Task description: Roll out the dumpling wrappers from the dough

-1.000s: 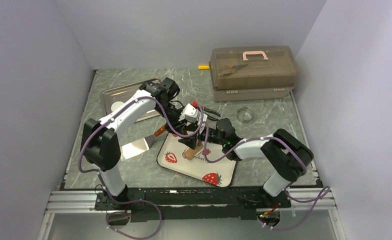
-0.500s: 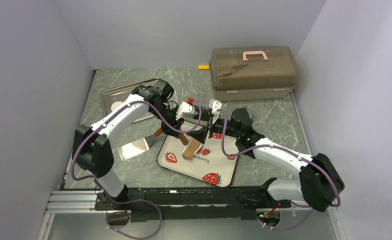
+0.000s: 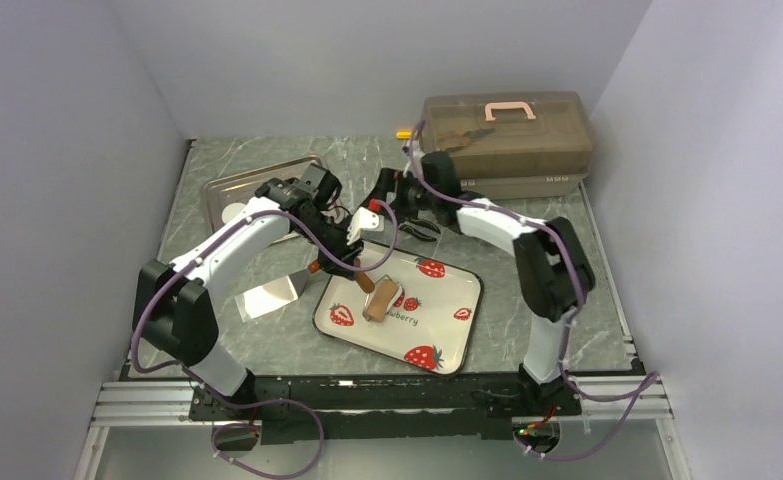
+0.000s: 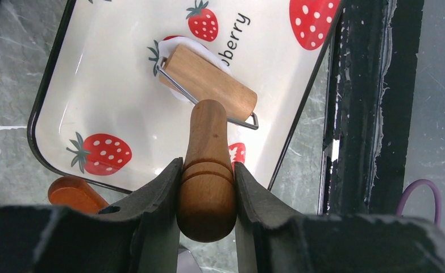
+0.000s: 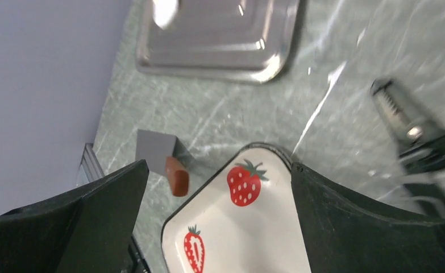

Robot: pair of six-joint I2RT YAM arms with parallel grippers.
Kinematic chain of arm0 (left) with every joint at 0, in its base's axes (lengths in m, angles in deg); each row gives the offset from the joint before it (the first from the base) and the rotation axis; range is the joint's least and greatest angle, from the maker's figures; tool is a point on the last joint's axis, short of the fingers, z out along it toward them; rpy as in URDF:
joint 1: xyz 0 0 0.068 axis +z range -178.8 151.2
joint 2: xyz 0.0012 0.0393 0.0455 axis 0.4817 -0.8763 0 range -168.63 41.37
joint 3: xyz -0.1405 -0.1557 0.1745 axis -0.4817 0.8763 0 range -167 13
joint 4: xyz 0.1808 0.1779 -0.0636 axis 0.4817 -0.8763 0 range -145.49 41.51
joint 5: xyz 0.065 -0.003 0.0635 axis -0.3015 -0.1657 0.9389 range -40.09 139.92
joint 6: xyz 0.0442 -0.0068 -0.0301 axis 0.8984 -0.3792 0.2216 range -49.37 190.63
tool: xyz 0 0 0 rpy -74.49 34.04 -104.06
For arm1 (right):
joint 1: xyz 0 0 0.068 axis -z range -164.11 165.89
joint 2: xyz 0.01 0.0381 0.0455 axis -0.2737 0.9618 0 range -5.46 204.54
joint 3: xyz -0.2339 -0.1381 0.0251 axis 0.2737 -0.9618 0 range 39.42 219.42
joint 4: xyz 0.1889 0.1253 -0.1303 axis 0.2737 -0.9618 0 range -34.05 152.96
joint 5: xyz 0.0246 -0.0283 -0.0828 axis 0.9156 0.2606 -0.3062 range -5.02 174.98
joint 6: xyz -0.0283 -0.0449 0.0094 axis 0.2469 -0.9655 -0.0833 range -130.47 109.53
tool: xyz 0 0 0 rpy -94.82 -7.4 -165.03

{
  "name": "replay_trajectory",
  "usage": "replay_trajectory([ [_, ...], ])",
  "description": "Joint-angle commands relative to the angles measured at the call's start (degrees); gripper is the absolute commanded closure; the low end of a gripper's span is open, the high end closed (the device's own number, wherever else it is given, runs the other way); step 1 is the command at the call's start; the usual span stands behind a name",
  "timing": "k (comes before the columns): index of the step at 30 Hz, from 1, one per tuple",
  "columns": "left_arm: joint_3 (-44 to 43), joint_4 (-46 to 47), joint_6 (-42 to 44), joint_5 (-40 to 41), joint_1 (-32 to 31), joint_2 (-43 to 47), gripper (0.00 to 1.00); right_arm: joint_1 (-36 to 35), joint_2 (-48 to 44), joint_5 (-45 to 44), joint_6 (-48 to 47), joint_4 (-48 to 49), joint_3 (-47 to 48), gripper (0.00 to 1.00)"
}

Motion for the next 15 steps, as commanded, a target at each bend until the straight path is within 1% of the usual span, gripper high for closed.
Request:
replay_trajectory([
  [1, 1.5, -1.6, -1.0, -0.5, 0.1, 3.8, 1.0, -4.4, 5.7, -3.0, 7.1, -8.9, 7.0, 0.0],
  [4, 2.4, -1.1, -1.0, -0.3, 0.1, 3.9, 1.0, -6.1, 11.2, -0.9, 6.9, -11.8, 12.2, 0.0],
  [7, 2.9, -0.3, -1.2, -0.4, 0.1, 4.2, 1.0, -7.3, 15.4, 3.7, 9.6, -9.8, 13.8, 0.01],
  [10, 2.8, 0.1, -1.3, -0.8, 0.1, 4.4, 1.0, -8.3, 17.1, 7.6, 12.9, -5.0, 12.9, 0.07],
  [11, 2.7, 0.2, -1.3, -0.9, 0.1, 4.5, 1.0, -8.6, 17.3, 7.8, 13.1, -4.8, 12.8, 0.11],
  [14, 2.6, 0.2, -1.1, -1.0, 0.1, 4.4, 1.0, -9.2, 18.1, 7.4, 13.1, -5.6, 13.7, 0.18],
  [15, 2.6, 0.3, -1.1, -1.1, 0.1, 4.4, 1.0, -9.3, 18.3, 7.3, 13.5, -4.9, 13.6, 0.23],
])
